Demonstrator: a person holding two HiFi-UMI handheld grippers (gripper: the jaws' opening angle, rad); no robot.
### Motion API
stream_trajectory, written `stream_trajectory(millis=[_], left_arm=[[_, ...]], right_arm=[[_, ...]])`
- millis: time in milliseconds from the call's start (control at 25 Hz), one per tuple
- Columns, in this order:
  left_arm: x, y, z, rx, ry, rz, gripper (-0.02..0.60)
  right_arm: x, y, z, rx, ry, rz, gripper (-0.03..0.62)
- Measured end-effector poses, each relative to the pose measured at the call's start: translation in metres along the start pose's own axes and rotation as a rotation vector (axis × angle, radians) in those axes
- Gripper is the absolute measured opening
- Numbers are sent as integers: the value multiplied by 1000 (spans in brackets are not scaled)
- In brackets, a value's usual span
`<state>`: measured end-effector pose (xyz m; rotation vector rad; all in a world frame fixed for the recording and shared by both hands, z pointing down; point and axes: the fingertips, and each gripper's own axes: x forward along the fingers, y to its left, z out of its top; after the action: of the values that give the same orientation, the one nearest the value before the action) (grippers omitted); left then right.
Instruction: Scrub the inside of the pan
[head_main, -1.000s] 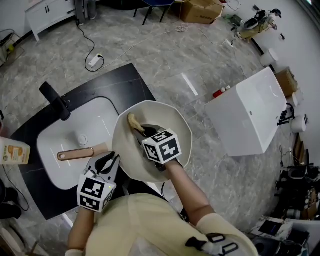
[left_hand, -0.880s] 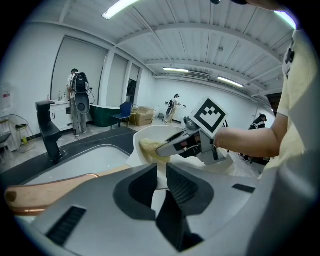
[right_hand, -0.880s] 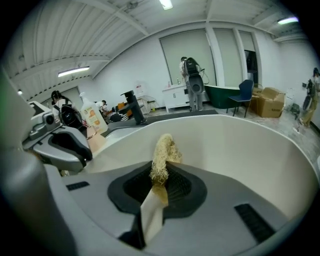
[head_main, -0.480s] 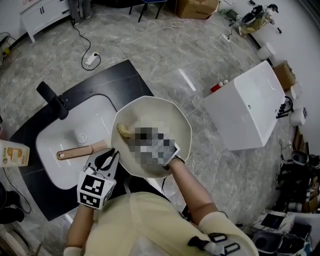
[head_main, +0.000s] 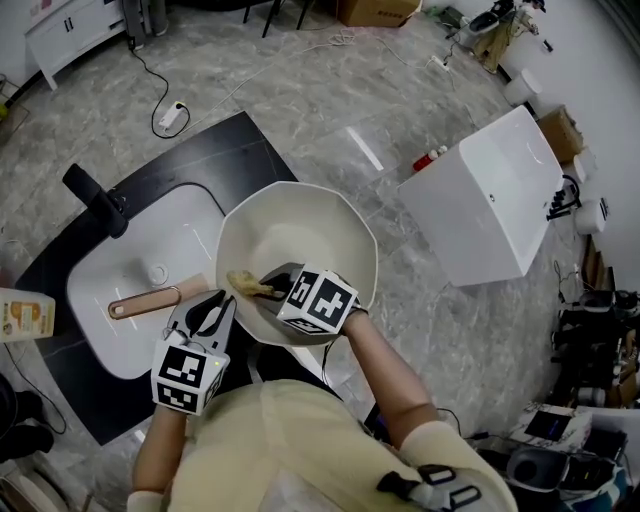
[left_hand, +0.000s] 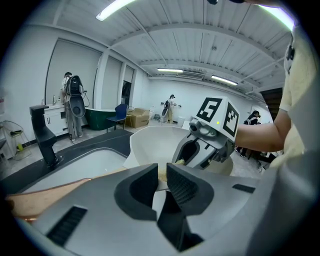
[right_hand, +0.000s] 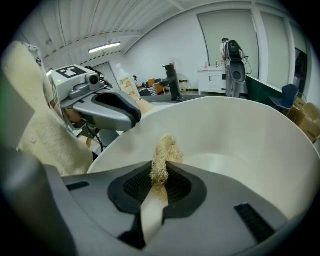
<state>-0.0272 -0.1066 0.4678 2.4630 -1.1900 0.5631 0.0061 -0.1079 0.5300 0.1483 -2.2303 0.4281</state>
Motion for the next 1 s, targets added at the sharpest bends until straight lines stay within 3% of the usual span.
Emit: stream_trajectory(millis=[240,440,720,1000], left_arm=[[0,-4,0,10,-3,-16,46],[0,-4,0,22,-6,-22,46],[-1,-6,0,35,-2,-29,46],[-1,-7,-1,38,-1,-39,46]], right_arm=[[-5,20,-16,-65,77,70,57],[-14,34,-31,-180,168,127,57],[-38,45,-52,-283,369,230,57],[-59,49,-74,-305,566,302,57]])
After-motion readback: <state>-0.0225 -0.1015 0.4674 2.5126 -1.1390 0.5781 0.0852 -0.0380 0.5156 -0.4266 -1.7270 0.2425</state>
